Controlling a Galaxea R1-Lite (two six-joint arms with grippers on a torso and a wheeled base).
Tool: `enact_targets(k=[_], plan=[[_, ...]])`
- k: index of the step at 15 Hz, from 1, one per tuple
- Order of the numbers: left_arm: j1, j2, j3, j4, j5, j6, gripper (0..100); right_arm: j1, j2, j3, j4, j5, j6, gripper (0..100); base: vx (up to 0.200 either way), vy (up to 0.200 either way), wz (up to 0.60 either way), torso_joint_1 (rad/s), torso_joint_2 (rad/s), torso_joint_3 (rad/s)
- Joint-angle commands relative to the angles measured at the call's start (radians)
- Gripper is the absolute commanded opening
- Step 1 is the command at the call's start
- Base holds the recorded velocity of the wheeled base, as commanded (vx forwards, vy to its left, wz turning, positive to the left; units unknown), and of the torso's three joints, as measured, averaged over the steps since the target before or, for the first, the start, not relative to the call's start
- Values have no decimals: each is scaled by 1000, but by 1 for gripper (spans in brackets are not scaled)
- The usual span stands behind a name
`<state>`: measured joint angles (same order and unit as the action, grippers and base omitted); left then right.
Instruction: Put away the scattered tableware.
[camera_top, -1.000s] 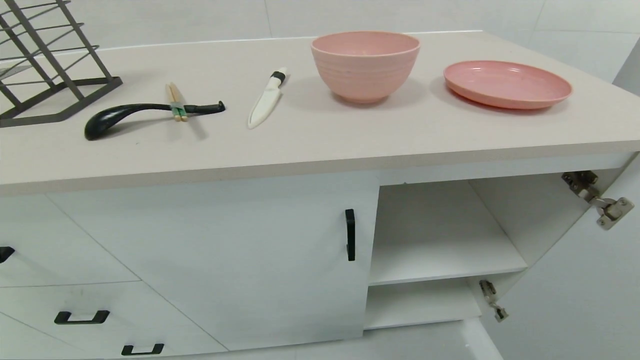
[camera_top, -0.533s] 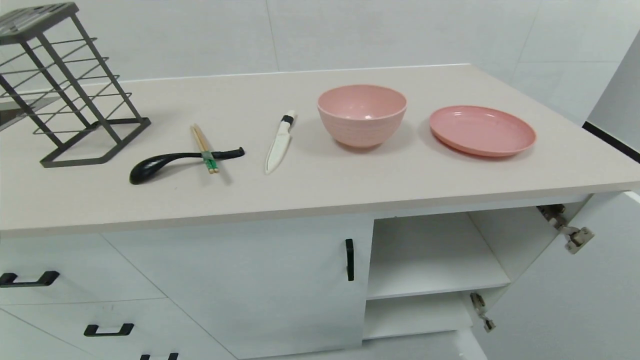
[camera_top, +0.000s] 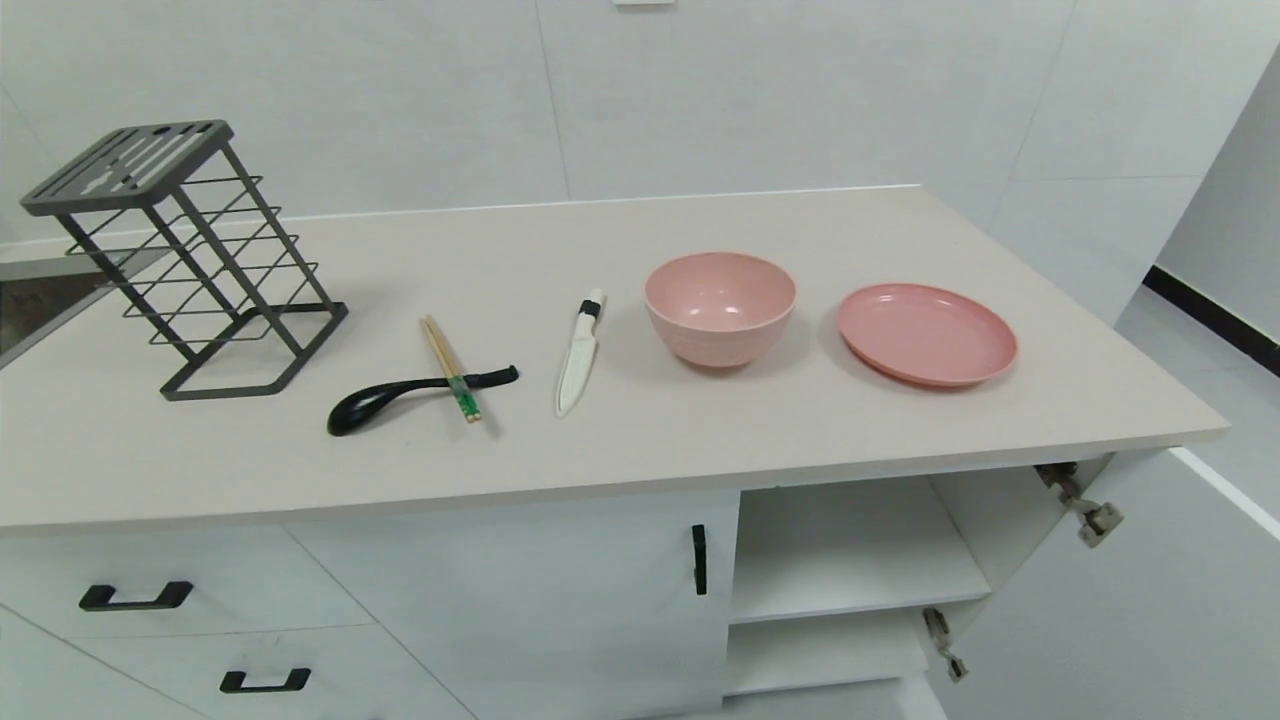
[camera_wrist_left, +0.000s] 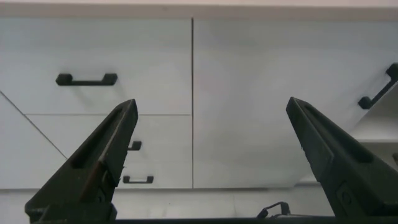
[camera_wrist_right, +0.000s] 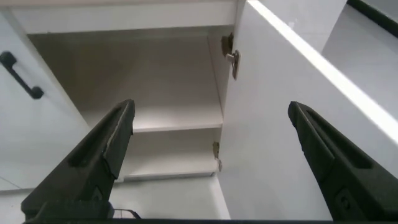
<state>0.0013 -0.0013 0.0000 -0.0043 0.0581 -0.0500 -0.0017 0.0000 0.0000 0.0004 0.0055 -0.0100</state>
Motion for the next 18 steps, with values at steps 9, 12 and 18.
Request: enact_targets(k=[9,12,18], plan=[[0,1,0,0,0,-1,100,0,0,0,0,-1,1,100,0,0,0,296,-517,-248],[0,1,0,0,0,-1,100,-1,0,0,0,-1,1,100,0,0,0,295,-561,-274],[0,1,0,0,0,-1,100,-1,0,0,0,-2,2,100,0,0,0,288,-560,-273]])
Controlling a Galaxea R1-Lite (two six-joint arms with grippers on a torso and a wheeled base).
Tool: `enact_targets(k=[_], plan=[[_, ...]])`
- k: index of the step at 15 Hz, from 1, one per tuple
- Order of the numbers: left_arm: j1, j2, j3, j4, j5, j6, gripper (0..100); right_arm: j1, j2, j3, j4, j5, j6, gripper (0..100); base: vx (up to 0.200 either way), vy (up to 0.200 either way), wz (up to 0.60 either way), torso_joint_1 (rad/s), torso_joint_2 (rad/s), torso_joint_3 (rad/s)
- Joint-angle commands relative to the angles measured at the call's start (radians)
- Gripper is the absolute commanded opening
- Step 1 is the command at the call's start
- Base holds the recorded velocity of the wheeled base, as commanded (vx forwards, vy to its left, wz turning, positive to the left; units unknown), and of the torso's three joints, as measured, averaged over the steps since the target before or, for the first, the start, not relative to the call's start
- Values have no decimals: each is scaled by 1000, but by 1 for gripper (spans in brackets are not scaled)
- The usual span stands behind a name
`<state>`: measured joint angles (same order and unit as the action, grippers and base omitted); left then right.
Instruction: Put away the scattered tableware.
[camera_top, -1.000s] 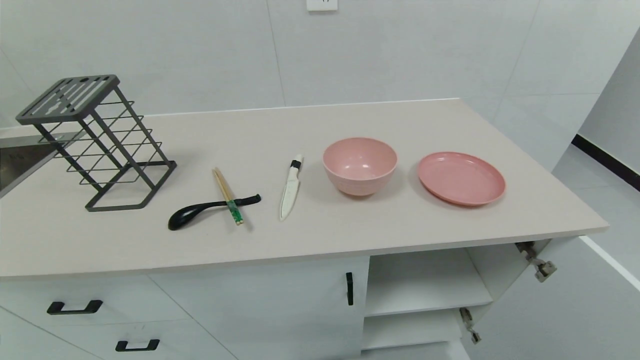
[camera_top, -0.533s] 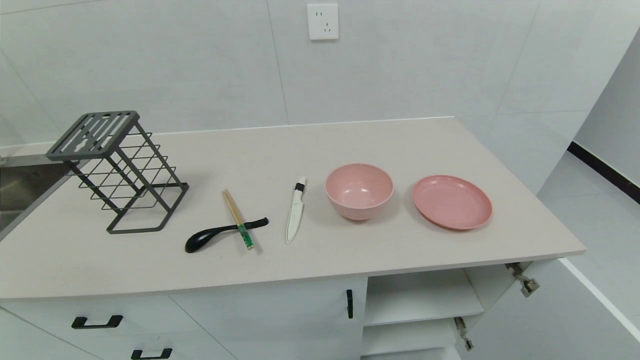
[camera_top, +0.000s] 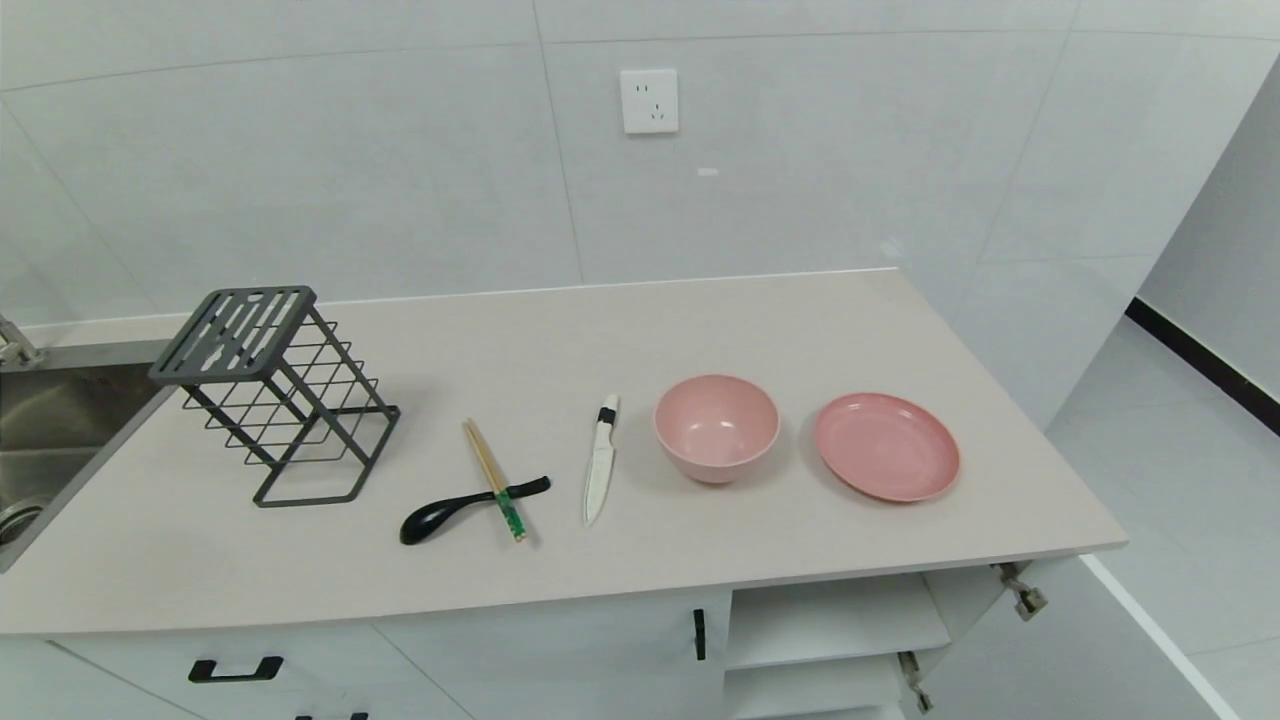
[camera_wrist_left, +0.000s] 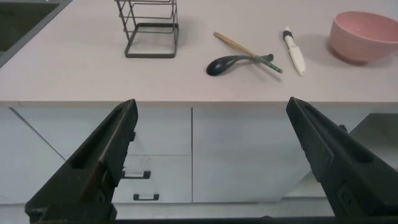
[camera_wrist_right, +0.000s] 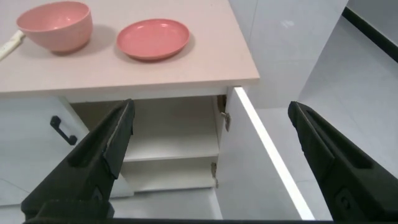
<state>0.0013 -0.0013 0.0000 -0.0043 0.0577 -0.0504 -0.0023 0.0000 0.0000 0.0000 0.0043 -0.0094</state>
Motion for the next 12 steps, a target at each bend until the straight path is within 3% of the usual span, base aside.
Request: enact_targets(k=[1,4,7,9,12], plan=[[0,1,0,0,1,0,100,-1,0,0,0,0,0,100,0,0,0,212,-422,-212],[0,1,0,0,1,1,100,-1,0,0,0,3,-1,100,0,0,0,204,-383,-194],[0,1,0,0,1,6,100,-1,0,0,2,3,-4,100,200,0,0,191,-364,-178],[0,1,0,-2,1,4,100,-1,2,0,2,3,-4,100,200,0,0,34,-83,-39],[0,1,0,0,1,3,100,-1,2,0,2,3,-1,100,0,0,0,0,0,0]])
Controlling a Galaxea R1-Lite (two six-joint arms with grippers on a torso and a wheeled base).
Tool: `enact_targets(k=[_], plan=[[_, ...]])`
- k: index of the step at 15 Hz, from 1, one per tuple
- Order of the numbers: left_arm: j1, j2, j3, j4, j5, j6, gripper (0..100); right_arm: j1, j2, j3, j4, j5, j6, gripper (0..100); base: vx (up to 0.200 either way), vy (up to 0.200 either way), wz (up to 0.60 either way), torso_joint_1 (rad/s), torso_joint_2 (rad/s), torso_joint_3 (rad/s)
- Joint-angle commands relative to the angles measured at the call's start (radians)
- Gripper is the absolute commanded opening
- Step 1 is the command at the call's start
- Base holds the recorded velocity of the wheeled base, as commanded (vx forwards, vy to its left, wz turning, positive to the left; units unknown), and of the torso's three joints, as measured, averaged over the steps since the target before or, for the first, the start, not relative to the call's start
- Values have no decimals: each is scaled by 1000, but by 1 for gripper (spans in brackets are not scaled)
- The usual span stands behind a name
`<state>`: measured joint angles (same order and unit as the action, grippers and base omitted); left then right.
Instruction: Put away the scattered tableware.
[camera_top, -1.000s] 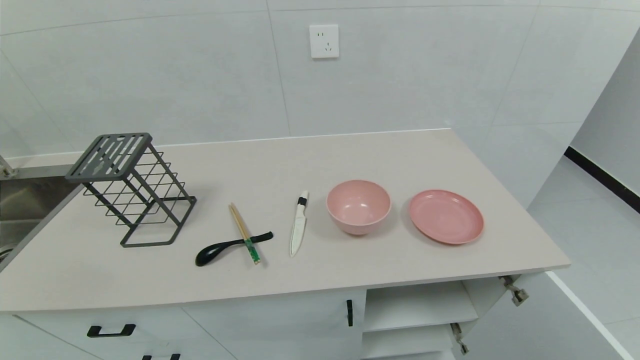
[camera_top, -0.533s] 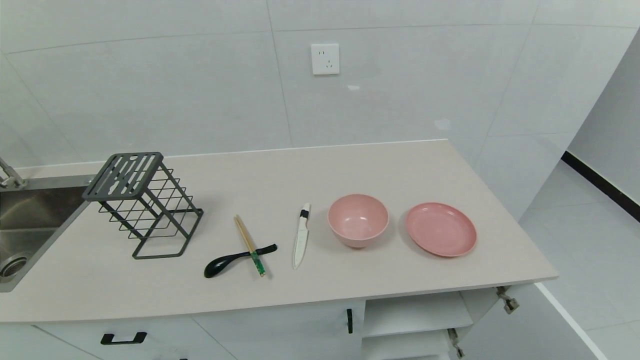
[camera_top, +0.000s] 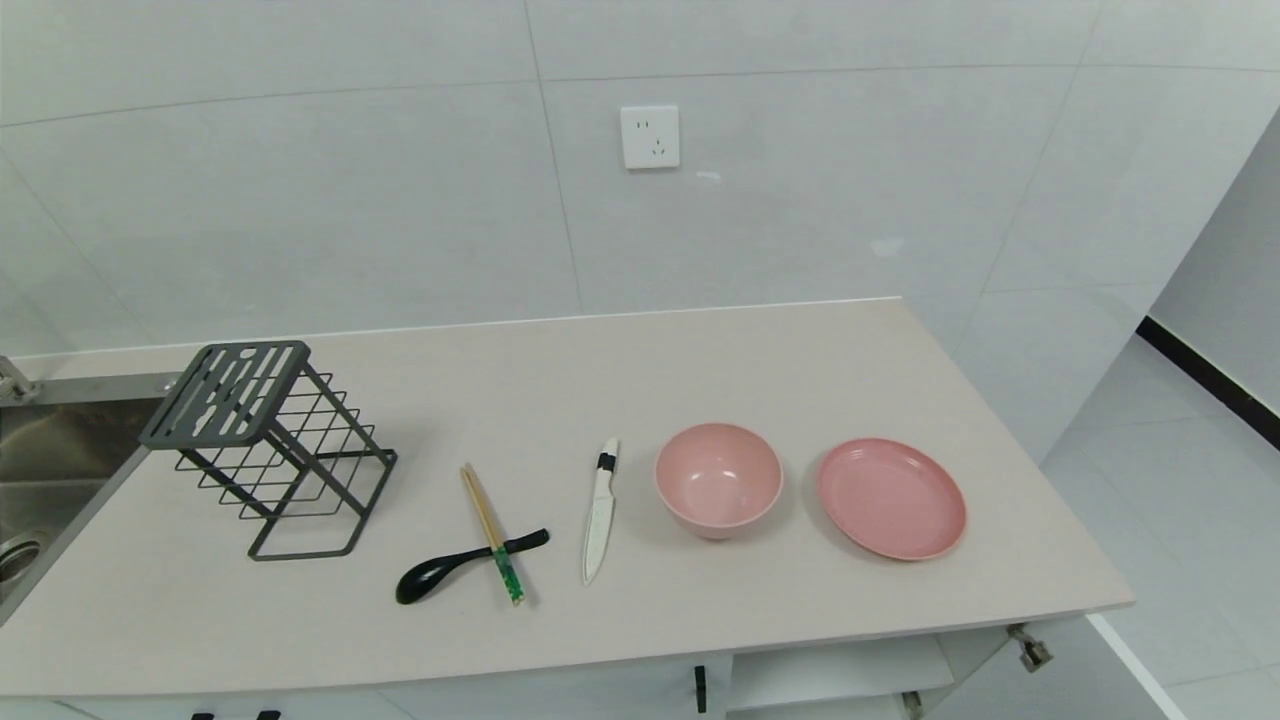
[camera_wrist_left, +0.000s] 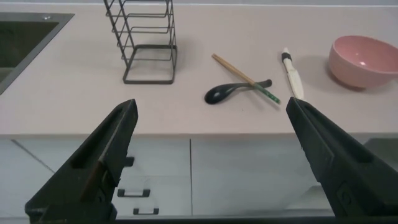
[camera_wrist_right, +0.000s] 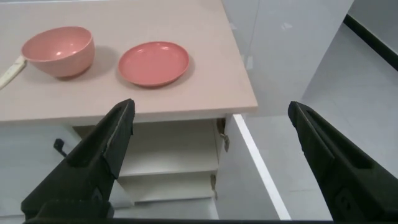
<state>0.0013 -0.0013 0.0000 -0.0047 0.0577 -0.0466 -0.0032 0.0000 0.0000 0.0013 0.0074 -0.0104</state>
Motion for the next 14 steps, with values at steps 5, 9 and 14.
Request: enact_targets(k=[5,9,14], plan=[[0,1,0,0,1,2,100,0,2,0,-7,0,3,100,0,0,0,0,0,0],[0,1,0,0,1,-2,100,3,12,0,-84,45,-2,100,0,0,0,0,0,0],[0,1,0,0,1,1,100,49,321,-123,-86,149,-10,100,0,0,0,0,0,0]])
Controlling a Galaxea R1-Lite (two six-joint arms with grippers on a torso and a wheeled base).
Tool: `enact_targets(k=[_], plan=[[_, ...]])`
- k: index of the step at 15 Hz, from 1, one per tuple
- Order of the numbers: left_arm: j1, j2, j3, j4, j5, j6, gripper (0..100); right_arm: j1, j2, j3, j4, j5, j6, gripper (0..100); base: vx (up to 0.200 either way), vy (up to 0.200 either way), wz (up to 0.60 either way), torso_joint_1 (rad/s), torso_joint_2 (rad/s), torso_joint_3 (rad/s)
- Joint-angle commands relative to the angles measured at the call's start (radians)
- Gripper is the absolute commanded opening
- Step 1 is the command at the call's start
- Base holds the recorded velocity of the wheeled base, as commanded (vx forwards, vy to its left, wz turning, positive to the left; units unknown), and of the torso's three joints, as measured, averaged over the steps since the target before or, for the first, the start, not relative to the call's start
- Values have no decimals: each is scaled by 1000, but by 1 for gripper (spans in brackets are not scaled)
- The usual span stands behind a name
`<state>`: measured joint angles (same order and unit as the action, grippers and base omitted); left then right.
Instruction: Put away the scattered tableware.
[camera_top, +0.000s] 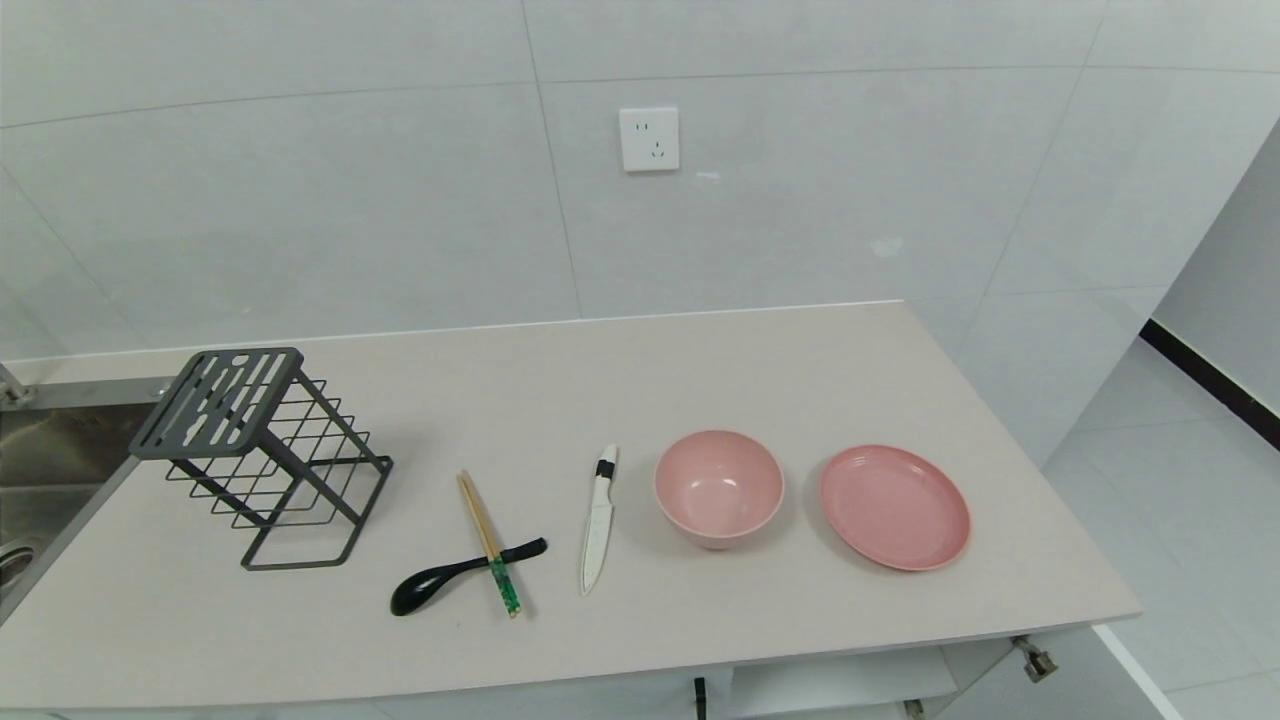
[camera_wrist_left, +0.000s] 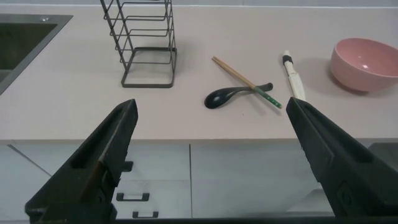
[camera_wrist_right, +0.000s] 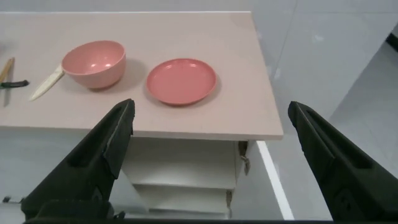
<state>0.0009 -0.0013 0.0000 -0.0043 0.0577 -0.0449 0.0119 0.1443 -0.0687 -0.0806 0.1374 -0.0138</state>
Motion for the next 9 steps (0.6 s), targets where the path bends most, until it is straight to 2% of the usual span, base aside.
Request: enact_targets(k=[1,5,7,9], plan=[[1,1,0,0,1,-1,100,59,229,-65,-5,17,-8,100,0,0,0,0,0,0],[1,1,0,0,1,-1,100,112,402,-88,-60,30,-8,100,0,0,0,0,0,0],[1,1,0,0,1,-1,100,112,528,-100,-176,54,-6,100,0,0,0,0,0,0],[1,1,0,0,1,-3,100,112,764,-85,-409,65,-8,100,0,0,0,0,0,0]])
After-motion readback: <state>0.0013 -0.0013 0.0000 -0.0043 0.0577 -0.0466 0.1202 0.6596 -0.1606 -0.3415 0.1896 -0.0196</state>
